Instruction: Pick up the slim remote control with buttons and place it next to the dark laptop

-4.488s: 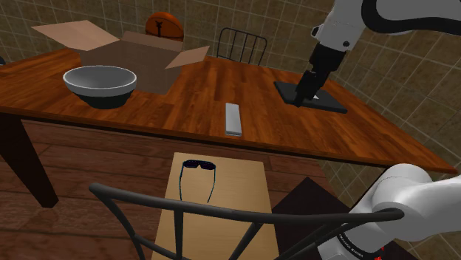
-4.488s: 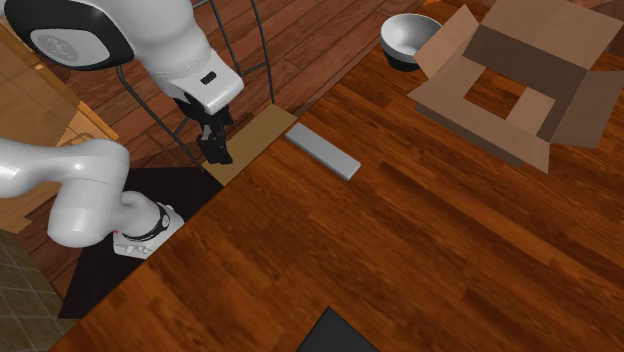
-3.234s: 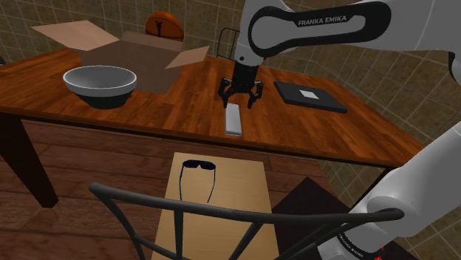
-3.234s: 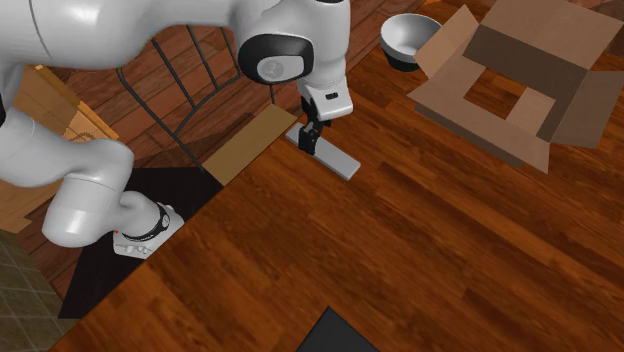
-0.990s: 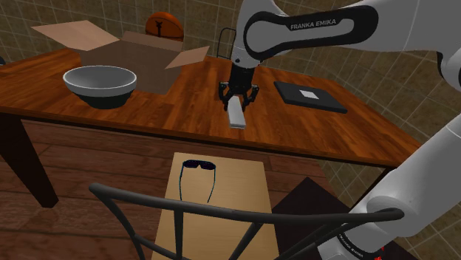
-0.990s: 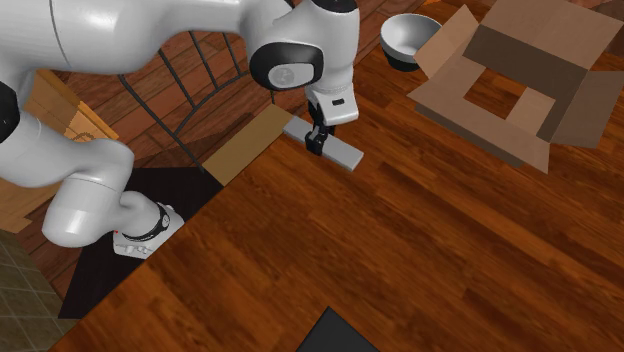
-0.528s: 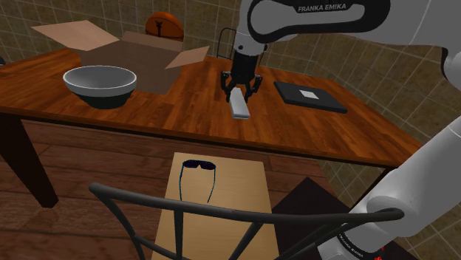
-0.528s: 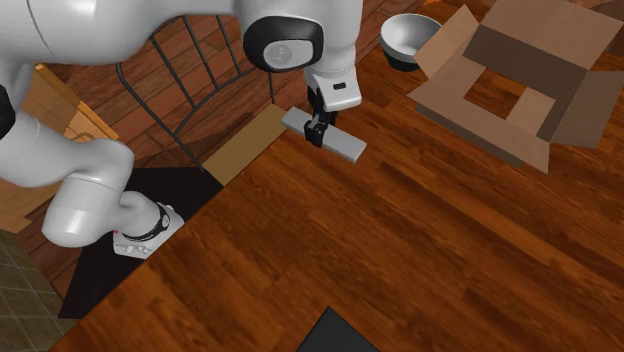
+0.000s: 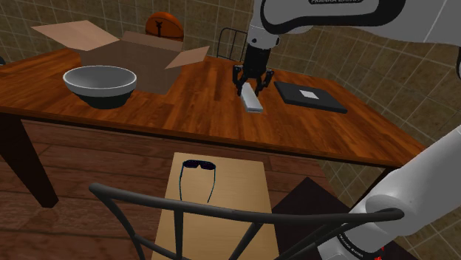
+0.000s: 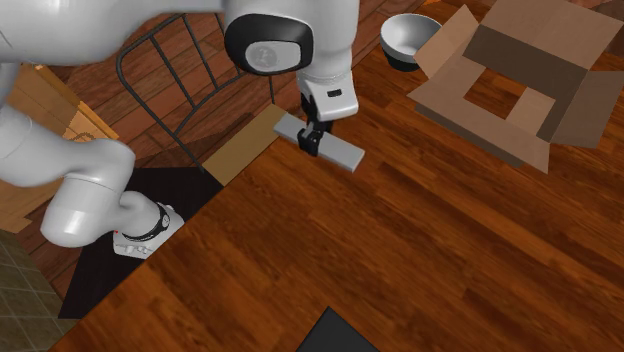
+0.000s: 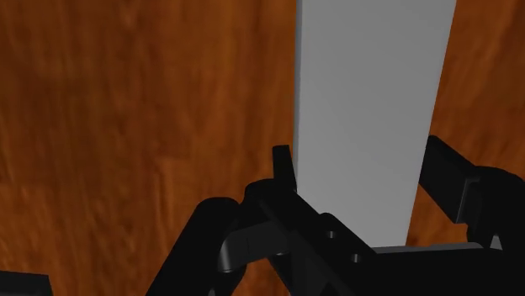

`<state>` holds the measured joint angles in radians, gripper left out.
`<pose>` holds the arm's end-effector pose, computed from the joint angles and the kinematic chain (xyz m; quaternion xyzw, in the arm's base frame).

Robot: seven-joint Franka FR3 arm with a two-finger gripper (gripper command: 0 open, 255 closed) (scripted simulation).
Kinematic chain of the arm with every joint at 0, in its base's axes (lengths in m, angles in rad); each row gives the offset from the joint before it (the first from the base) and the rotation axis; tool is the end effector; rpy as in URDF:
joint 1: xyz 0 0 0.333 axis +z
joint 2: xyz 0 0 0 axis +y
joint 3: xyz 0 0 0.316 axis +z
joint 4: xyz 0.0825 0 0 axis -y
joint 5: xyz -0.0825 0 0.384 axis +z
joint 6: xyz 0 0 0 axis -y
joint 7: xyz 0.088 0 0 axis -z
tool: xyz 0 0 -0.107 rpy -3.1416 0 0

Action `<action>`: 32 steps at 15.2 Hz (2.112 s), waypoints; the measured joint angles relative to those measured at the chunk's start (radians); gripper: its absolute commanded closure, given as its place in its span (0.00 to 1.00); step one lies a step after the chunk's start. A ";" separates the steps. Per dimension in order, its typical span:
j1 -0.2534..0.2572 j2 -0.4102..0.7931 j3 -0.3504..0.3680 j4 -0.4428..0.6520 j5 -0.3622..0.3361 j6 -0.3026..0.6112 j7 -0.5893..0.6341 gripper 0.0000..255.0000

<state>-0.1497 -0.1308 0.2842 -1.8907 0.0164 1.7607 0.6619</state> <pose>0.5167 0.0784 0.5561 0.9647 -0.2633 0.0020 0.0103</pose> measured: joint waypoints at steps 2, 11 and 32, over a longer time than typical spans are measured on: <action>-0.017 -0.045 -0.027 -0.045 0.008 0.000 -0.046 1.00; -0.094 -0.196 -0.168 -0.210 0.000 0.016 -0.265 1.00; -0.284 -0.212 -0.530 -0.215 -0.117 0.022 -0.775 1.00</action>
<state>-0.4340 -0.3425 -0.2460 -2.1057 -0.1009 1.7824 -0.1130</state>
